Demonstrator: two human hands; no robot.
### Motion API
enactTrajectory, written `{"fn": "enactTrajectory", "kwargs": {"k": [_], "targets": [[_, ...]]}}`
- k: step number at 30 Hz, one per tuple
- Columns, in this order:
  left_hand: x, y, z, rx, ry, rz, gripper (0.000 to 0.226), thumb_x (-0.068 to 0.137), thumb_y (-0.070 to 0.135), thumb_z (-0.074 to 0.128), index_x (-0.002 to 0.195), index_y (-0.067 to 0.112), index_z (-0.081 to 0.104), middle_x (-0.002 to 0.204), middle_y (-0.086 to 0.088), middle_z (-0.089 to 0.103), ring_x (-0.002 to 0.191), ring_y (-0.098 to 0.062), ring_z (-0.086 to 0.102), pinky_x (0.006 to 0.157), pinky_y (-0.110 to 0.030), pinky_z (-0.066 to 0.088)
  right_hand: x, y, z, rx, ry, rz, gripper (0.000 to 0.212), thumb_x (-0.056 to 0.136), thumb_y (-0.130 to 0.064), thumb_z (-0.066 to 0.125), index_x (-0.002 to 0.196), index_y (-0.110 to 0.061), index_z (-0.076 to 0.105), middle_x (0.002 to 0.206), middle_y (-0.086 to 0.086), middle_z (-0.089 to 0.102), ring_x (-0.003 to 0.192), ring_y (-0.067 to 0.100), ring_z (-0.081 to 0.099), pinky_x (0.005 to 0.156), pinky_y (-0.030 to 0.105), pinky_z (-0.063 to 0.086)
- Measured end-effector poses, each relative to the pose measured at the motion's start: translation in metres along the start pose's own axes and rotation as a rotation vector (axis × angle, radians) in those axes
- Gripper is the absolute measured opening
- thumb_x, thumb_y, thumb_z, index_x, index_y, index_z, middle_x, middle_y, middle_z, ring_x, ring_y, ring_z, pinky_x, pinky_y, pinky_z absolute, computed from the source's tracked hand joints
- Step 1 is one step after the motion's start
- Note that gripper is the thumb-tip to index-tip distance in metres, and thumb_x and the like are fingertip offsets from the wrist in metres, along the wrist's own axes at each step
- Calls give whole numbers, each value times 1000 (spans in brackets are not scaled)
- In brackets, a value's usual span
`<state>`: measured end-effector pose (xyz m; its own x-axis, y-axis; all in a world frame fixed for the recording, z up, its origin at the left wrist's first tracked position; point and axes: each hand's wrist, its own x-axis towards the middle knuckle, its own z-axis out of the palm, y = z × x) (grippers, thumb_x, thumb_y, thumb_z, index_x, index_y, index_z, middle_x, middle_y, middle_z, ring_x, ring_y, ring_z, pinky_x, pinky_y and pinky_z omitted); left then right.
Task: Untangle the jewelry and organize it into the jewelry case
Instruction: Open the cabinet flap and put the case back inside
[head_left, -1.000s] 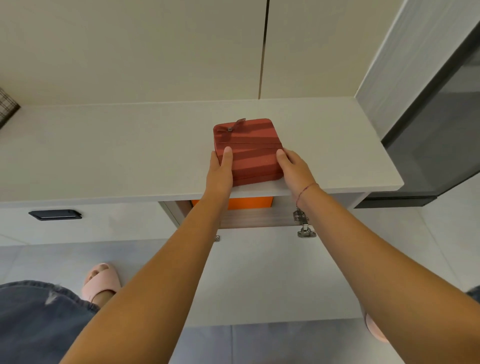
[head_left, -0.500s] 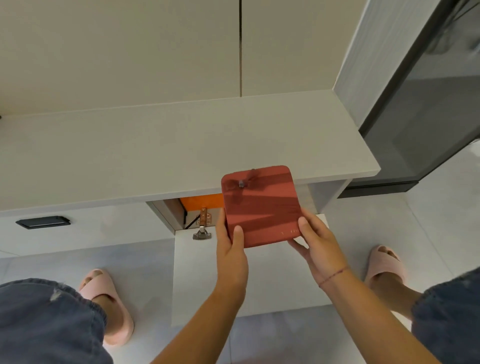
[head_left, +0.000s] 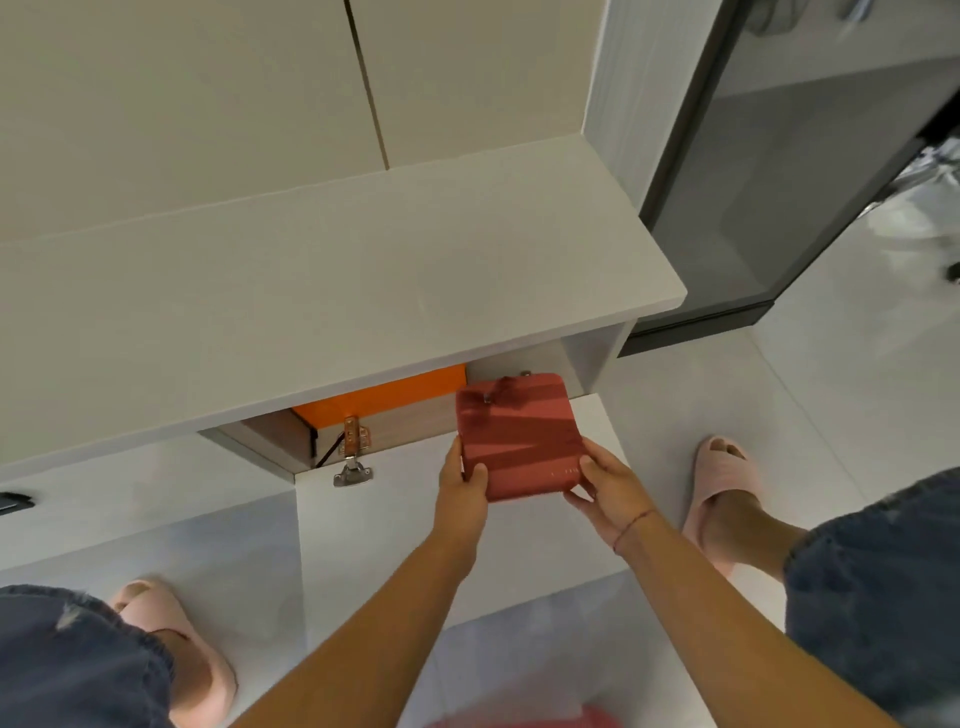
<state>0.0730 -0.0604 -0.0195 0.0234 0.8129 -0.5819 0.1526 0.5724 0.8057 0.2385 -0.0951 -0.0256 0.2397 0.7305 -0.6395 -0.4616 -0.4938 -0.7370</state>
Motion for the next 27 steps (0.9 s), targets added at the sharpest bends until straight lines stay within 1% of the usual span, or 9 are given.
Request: {"fn": "enactTrajectory", "kwargs": {"k": [3,6,8,10,14,19,21,24,27], "targets": [[36,7,10,62,-64,-62,51,102,21,40,146,42,26,142,-1,41,122,-22,47,107,-44,39,29,-7,0,49,42,22,28,100,-3,37,108,-18,58,98,2,59,102,21,49,91,39,41],[50,15,20,61,-131,-93,54,102,13,38,148,37,24,131,5,44,110,-17,48,94,-36,43,57,-11,-6,22,85,39,28,100,-4,39,123,-8,55,95,3,57,89,14,51,97,37,42],[57,18,28,50,-156,-111,55,101,8,36,148,34,24,132,5,44,112,-16,47,97,-38,44,72,-14,-9,5,86,33,33,99,-4,40,130,-6,51,92,0,55,79,8,49,96,34,41],[65,17,33,31,-154,-129,57,100,3,36,148,33,26,135,4,44,115,-17,47,101,-41,43,84,-16,-10,5,86,21,36,99,-4,40,134,-6,49,101,3,53,78,6,48,93,30,39],[86,17,44,12,-132,-163,59,98,4,41,147,33,27,139,2,43,121,-19,46,105,-42,42,109,-15,-15,-15,107,32,39,99,-7,41,136,-13,49,116,1,49,99,12,48,95,28,39],[112,20,59,9,-123,-171,57,99,17,48,147,36,25,134,5,43,127,-19,43,110,-43,37,129,-10,-21,-21,118,109,40,98,-10,39,131,-27,54,128,3,56,114,18,53,70,21,45],[123,21,63,1,-111,-165,57,98,24,50,148,36,24,142,4,40,131,-19,40,111,-41,34,137,-10,-19,24,98,108,43,98,-7,36,130,-27,54,129,5,58,117,19,54,75,22,48],[140,25,65,-18,-98,-174,59,97,34,52,149,34,23,148,1,37,134,-20,38,110,-38,34,150,-12,-15,97,76,98,41,100,-9,33,133,-25,52,128,4,59,118,17,54,94,27,46],[158,33,66,-56,-133,-170,60,95,43,51,148,35,24,150,0,37,134,-20,39,109,-38,37,161,-13,-12,152,49,81,40,102,-13,30,139,-21,45,128,0,57,115,14,53,97,25,41]]}}
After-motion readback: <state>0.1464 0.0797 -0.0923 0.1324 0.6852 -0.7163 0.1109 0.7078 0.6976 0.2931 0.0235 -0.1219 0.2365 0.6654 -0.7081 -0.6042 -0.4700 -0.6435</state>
